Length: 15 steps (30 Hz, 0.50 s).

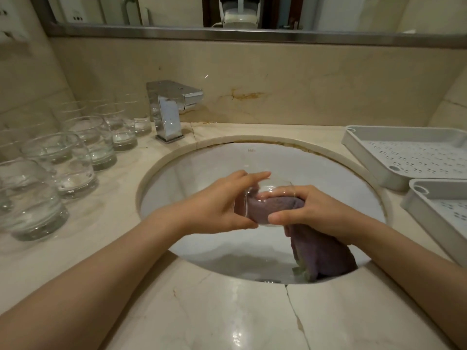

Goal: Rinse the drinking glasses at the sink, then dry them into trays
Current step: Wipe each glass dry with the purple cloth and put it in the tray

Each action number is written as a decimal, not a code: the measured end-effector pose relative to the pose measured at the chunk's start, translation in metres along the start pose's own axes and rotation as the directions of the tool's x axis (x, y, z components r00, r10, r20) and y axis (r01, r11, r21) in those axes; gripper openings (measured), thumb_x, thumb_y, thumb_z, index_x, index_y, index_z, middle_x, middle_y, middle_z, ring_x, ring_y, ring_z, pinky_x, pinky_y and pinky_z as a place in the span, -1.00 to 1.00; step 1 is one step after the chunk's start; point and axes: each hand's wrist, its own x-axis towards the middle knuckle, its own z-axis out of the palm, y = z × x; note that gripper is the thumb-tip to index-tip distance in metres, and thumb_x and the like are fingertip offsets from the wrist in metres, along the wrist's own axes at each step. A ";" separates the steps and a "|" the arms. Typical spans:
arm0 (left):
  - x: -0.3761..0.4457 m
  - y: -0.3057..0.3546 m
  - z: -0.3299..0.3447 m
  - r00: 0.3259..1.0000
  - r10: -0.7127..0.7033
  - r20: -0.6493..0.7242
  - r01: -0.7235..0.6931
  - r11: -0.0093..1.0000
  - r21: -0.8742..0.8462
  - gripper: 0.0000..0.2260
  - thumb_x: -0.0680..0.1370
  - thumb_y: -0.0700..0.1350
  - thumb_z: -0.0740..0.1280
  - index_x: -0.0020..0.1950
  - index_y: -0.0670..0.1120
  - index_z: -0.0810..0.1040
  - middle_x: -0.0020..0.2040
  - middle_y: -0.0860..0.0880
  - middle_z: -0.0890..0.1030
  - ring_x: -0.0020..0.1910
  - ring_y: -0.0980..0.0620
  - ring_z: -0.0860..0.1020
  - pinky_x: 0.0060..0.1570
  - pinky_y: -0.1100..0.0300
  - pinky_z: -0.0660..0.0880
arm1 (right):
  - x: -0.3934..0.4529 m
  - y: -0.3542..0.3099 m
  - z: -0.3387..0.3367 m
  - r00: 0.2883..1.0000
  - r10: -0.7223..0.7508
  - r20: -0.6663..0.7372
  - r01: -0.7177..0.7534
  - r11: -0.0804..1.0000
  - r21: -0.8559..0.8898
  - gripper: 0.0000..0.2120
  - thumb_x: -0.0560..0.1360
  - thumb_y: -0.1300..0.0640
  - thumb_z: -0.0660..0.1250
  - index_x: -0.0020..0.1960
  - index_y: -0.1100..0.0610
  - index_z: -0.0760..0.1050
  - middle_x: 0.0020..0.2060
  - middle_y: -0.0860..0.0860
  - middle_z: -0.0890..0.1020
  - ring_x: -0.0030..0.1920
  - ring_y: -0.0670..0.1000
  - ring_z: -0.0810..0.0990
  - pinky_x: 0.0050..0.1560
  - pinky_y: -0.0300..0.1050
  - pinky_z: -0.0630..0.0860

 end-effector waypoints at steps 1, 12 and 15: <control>0.000 -0.001 0.001 1.000 0.029 -0.005 -0.029 0.998 0.048 -0.23 0.40 -0.01 0.44 0.54 0.01 0.16 0.16 -0.01 0.42 0.13 0.08 0.47 0.17 0.25 0.41 | 0.001 0.001 0.000 1.000 -0.007 -0.008 0.007 1.000 0.012 -0.63 0.26 0.13 0.52 0.05 -0.05 0.61 -0.31 -0.09 0.68 -0.35 -0.05 0.59 -0.29 -0.24 0.52; 0.004 0.007 -0.027 0.971 -0.178 0.158 0.236 0.815 -0.529 -0.26 0.37 -0.42 0.46 0.41 0.12 0.36 0.20 0.08 0.55 0.08 0.09 0.61 -0.03 0.25 0.57 | 0.010 0.022 -0.004 0.741 -0.666 0.080 0.478 0.441 -0.760 -0.60 0.41 -0.06 0.39 0.24 -0.11 0.50 0.23 -0.01 0.58 0.13 0.04 0.62 -0.04 0.06 0.62; 0.003 0.007 -0.020 0.974 -0.189 0.128 0.228 0.826 -0.516 -0.31 0.39 -0.36 0.48 0.38 0.16 0.36 0.22 0.10 0.52 0.11 0.13 0.58 0.01 0.27 0.55 | 0.010 0.022 -0.005 0.775 -0.630 0.058 0.482 0.529 -0.699 -0.60 0.39 -0.09 0.41 0.22 -0.11 0.55 0.23 -0.05 0.58 0.16 -0.01 0.60 0.04 0.03 0.60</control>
